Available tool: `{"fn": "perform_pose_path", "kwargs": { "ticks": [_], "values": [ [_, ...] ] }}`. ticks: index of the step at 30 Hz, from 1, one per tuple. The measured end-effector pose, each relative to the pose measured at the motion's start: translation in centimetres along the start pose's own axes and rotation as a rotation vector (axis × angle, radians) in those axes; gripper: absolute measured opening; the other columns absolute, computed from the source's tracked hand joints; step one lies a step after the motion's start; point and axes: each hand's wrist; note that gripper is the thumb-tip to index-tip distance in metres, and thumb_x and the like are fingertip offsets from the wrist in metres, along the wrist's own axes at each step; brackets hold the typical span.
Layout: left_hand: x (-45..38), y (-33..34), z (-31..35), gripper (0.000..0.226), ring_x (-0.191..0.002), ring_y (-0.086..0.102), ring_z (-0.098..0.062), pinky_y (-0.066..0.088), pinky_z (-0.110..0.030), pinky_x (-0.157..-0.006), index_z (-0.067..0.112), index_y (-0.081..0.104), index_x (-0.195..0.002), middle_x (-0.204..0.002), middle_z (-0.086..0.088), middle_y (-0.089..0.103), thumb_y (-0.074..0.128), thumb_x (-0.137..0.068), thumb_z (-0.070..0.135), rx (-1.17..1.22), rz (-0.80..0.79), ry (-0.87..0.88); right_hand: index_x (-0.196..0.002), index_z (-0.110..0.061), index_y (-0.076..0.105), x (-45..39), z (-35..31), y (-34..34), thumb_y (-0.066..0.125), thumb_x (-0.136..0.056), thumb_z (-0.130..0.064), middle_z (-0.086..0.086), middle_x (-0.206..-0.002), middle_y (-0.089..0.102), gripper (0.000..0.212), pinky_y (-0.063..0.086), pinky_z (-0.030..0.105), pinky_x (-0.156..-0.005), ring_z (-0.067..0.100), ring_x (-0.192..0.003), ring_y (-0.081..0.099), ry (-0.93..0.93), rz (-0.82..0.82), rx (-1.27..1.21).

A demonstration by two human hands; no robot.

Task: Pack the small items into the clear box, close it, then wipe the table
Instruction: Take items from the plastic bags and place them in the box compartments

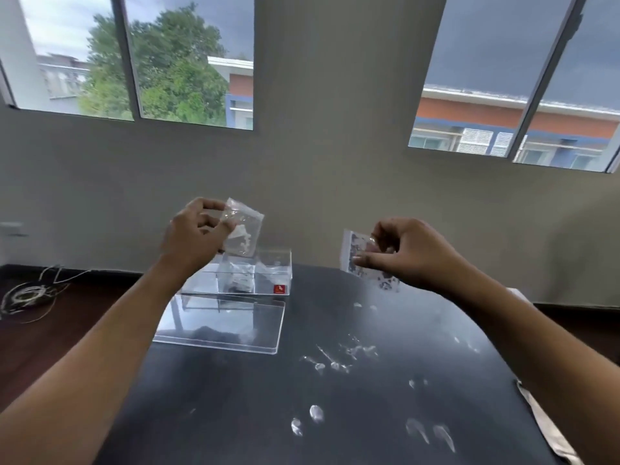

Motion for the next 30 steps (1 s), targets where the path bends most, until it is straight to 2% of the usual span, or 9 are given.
{"fn": "perform_pose_path", "kwargs": {
  "ticks": [4,6,9,13,20,23,25,28,30],
  "values": [
    [0.1,-1.3,-4.3,0.023,-0.052,0.069,-0.008,0.054,-0.016,-0.051,0.020,0.063,-0.111,-0.090,-0.011,0.075,0.075,-0.092,0.024,-0.060,0.205,-0.052,-0.088,-0.013,0.066,-2.9,-1.7,4.7,0.094,-0.070,-0.029,0.003,-0.071,0.067,0.037,0.050,0.028,-0.052,0.014,-0.052,0.057,0.080,0.065,-0.173],
    [0.2,-1.9,-5.4,0.023,-0.059,0.072,-0.018,0.060,-0.027,-0.059,0.021,0.064,-0.112,-0.091,-0.010,0.076,0.075,-0.092,0.025,-0.147,0.243,-0.043,-0.102,-0.011,0.064,-4.1,-2.2,7.1,0.092,-0.074,-0.024,0.014,-0.076,0.068,0.041,0.046,0.026,-0.040,0.018,-0.050,0.056,0.134,0.041,-0.349],
    [0.4,-2.4,-6.1,0.026,-0.071,0.074,-0.024,0.064,-0.043,-0.072,0.021,0.066,-0.114,-0.088,-0.006,0.076,0.076,-0.090,0.024,-0.236,0.258,-0.040,-0.114,-0.015,0.056,-6.0,-2.2,10.5,0.081,-0.086,-0.015,0.031,-0.093,0.068,0.038,0.046,0.027,-0.038,0.025,-0.052,0.058,0.235,0.009,-0.551],
    [0.8,-2.0,-6.4,0.033,-0.079,0.073,-0.025,0.060,-0.039,-0.080,0.018,0.060,-0.119,-0.089,-0.006,0.078,0.075,-0.090,0.022,-0.312,0.243,-0.041,-0.109,-0.015,0.053,-7.8,-1.7,13.8,0.067,-0.091,0.000,0.027,-0.088,0.066,0.026,0.055,0.035,-0.046,0.032,-0.054,0.070,0.259,0.012,-0.639],
    [0.9,-1.2,-7.3,0.009,-0.080,0.066,-0.025,0.056,-0.042,-0.080,0.022,0.070,-0.094,-0.078,0.012,0.068,0.072,-0.086,0.021,-0.498,0.175,0.047,-0.099,-0.013,0.062,-8.1,-1.1,15.7,0.052,-0.090,0.006,0.016,-0.103,0.063,0.023,0.063,0.048,-0.053,0.036,-0.054,0.073,0.177,0.058,-0.577],
    [1.0,-0.9,-7.2,0.014,-0.085,0.066,-0.027,0.054,-0.040,-0.082,0.020,0.070,-0.101,-0.079,0.009,0.070,0.068,-0.087,0.021,-0.510,0.160,0.027,-0.087,-0.015,0.074,-8.3,-0.6,16.1,0.064,-0.085,-0.005,0.008,-0.093,0.072,0.015,0.060,0.039,-0.058,0.024,-0.061,0.074,0.116,0.033,-0.374],
    [1.1,-0.8,-7.1,0.015,-0.086,0.066,-0.028,0.053,-0.042,-0.084,0.020,0.070,-0.104,-0.079,0.009,0.072,0.067,-0.089,0.022,-0.516,0.154,0.015,-0.099,-0.018,0.079,-8.2,-0.7,15.9,0.073,-0.086,-0.023,-0.002,-0.094,0.076,0.015,0.051,0.027,-0.074,0.017,-0.083,0.074,0.056,-0.007,-0.132],
    [1.1,-0.7,-6.7,0.014,-0.077,0.066,-0.023,0.056,-0.045,-0.086,0.023,0.068,-0.104,-0.073,0.017,0.067,0.068,-0.090,0.024,-0.477,0.176,0.004,-0.122,-0.016,0.074,-8.2,-0.4,15.3,0.071,-0.085,-0.060,0.005,-0.132,0.068,0.057,0.046,0.029,-0.094,0.020,-0.119,0.062,-0.055,-0.125,0.104],
    [1.0,-0.8,-6.3,0.013,-0.071,0.065,-0.017,0.056,-0.046,-0.089,0.025,0.067,-0.104,-0.068,0.024,0.061,0.069,-0.091,0.026,-0.449,0.207,-0.017,-0.133,-0.020,0.067,-8.0,-0.2,14.8,0.064,-0.078,-0.077,0.008,-0.159,0.042,0.079,0.033,0.043,-0.115,0.026,-0.143,0.041,-0.109,-0.272,0.222]
  ]
}}
Point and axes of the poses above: each hand's wrist, its own x-axis away from the middle knuckle, its own y-axis out of the palm, z = x × y
